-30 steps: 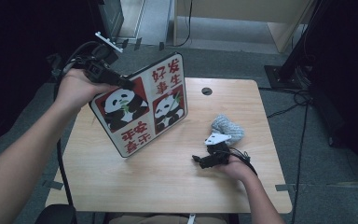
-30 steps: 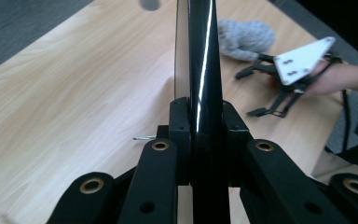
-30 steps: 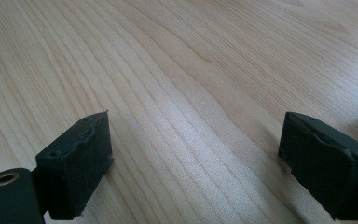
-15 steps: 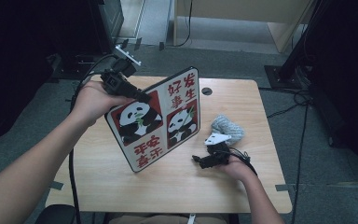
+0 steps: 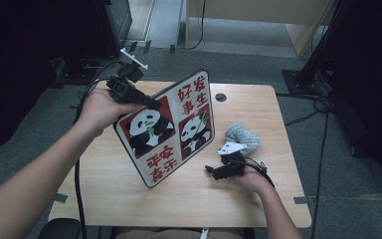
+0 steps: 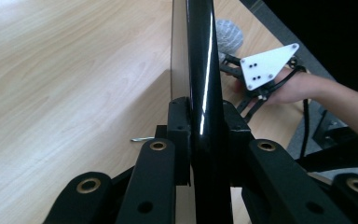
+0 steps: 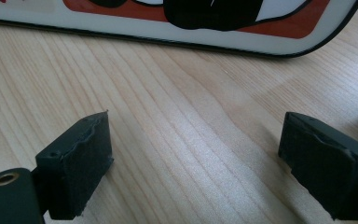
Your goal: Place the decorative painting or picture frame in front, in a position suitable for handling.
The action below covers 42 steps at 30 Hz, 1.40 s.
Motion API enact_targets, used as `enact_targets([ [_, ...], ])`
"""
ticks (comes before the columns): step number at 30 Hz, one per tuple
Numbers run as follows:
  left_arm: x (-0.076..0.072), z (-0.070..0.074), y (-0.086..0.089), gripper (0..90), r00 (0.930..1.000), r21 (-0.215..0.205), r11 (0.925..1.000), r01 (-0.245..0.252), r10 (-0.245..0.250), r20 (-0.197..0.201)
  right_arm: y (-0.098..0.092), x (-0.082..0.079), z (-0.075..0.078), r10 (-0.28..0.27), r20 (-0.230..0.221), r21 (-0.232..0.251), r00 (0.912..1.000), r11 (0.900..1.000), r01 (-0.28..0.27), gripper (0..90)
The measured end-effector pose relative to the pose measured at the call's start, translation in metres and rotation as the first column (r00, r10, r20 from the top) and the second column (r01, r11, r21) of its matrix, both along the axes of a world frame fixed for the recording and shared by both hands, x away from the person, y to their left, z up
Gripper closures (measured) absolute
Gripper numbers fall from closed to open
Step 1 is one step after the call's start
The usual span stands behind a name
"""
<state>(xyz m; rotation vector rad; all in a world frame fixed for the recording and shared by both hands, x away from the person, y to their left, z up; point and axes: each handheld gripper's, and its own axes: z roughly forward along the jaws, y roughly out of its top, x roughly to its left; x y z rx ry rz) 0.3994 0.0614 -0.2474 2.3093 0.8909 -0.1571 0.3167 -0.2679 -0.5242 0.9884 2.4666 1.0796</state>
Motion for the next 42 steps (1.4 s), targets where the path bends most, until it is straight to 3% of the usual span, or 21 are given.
enact_targets([
  [5, 0.004, -0.002, 0.002, 74.9, 0.9999, -0.005, 1.0, 0.007, -0.007, -0.012, 0.0, 0.0, 0.0, 0.0, 0.0, 0.0, 1.0, 1.0, 0.0, 9.6],
  [8, 0.006, -0.005, 0.004, 62.2, 0.9997, -0.032, 0.9994, 0.011, -0.012, -0.024, 0.0, 0.0, 0.0, 0.0, 0.0, 0.0, 1.0, 1.0, 0.0, 9.6],
  [10, 0.007, -0.01, 0.006, 49.1, 0.9988, -0.061, 0.9979, 0.021, -0.024, -0.042, 0.0, 0.0, 0.0, 0.0, 0.0, 0.0, 1.0, 1.0, 0.0, 9.6],
  [11, 0.007, -0.012, 0.007, 49.1, 0.9986, -0.061, 0.9978, 0.026, -0.029, -0.045, 0.0, 0.0, 0.0, 0.0, 0.0, 0.0, 1.0, 1.0, 0.0, 9.6],
  [14, 0.006, -0.011, 0.011, 44.9, 0.9999, -0.07, 0.9975, 0.007, -0.008, -0.011, 0.0, 0.0, 0.0, 0.001, 0.0, 0.0, 1.0, 1.0, -0.001, 9.6],
  [16, 0.007, -0.008, 0.015, 40.8, 1.0, -0.102, 0.9948, 0.002, -0.003, -0.009, 0.0, 0.0, 0.0, 0.0, 0.0, 0.0, 1.0, 1.0, 0.0, 9.6],
  [18, 0.007, -0.006, 0.018, 39.7, 1.0, -0.114, 0.9935, 0.003, -0.003, -0.001, 0.0, 0.0, 0.0, 0.0, 0.0, 0.0, 1.0, 1.0, 0.0, 9.6],
  [19, 0.006, -0.006, 0.019, 38.6, 1.0, -0.093, 0.9956, 0.0, 0.0, 0.009, 0.0, 0.0, 0.0, 0.001, 0.0, 0.0, 1.0, 1.0, -0.001, 9.6],
  [27, 0.002, -0.004, 0.025, 39.3, 0.9995, -0.072, 0.9974, -0.003, 0.005, 0.032, 0.0, 0.0, 0.0, 0.0, 0.0, 0.0, 1.0, 1.0, 0.0, 9.6],
  [42, -0.016, 0.006, 0.041, 38.6, 0.9948, -0.08, 0.9967, 0.018, -0.009, 0.102, -0.002, -0.002, 0.0, -0.002, 0.0, 0.001, 1.0, 1.0, 0.002, 9.5],
])
